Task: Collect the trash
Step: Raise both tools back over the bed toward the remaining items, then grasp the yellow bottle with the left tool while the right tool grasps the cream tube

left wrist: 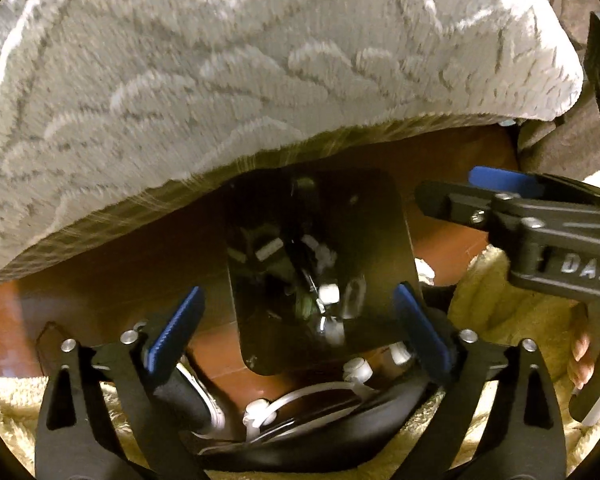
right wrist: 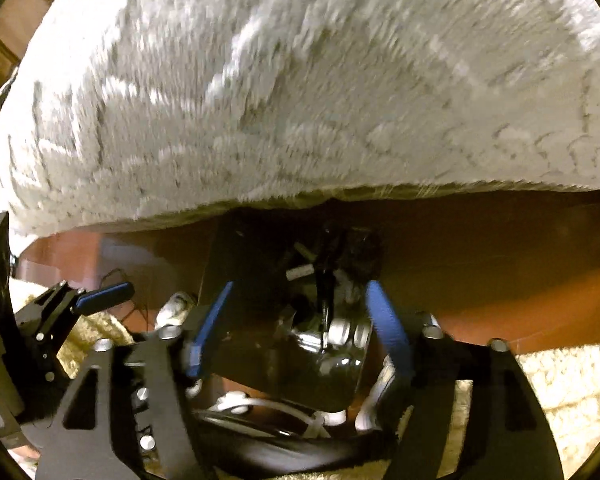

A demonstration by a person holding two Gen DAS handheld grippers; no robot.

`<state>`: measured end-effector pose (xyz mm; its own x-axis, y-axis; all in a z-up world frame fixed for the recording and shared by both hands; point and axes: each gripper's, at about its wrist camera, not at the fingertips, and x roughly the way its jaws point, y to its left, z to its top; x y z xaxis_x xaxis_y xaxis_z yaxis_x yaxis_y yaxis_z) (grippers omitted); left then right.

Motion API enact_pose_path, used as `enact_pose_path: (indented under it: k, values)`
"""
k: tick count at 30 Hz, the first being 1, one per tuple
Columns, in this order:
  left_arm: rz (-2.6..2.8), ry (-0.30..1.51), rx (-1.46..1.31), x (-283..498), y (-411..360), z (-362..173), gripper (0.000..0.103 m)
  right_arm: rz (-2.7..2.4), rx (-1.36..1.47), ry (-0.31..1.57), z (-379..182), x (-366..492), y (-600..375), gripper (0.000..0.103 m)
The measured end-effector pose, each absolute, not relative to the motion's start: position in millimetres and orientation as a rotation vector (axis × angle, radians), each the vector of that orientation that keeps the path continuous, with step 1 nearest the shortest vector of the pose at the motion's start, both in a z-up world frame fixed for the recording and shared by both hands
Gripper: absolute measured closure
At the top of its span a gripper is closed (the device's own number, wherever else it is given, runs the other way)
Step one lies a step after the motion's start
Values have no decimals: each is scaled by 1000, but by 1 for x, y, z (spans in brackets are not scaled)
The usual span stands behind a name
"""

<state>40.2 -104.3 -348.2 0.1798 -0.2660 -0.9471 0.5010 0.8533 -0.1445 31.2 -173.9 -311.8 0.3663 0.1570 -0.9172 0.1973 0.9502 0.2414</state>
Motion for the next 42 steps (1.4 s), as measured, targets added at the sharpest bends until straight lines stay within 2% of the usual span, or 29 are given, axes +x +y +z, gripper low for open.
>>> enact_pose_path:
  k: [4, 15, 25, 31, 42]
  values:
    - [-550, 1245, 193, 41, -99, -330, 8, -37, 325, 1129, -284, 29, -182, 7]
    - [-535, 1082, 156, 53, -78, -252, 8, -69, 264, 938, -201, 34, -202, 7]
    - [-418, 879, 157, 116, -54, -158, 8, -68, 167, 803, -133, 98, -207, 7]
    - [-356, 852, 150, 172, -52, -135, 8, -27, 187, 813, -124, 153, -206, 7]
    - [-284, 821, 183, 264, -58, -142, 8, -60, 188, 819, -139, 237, -205, 8]
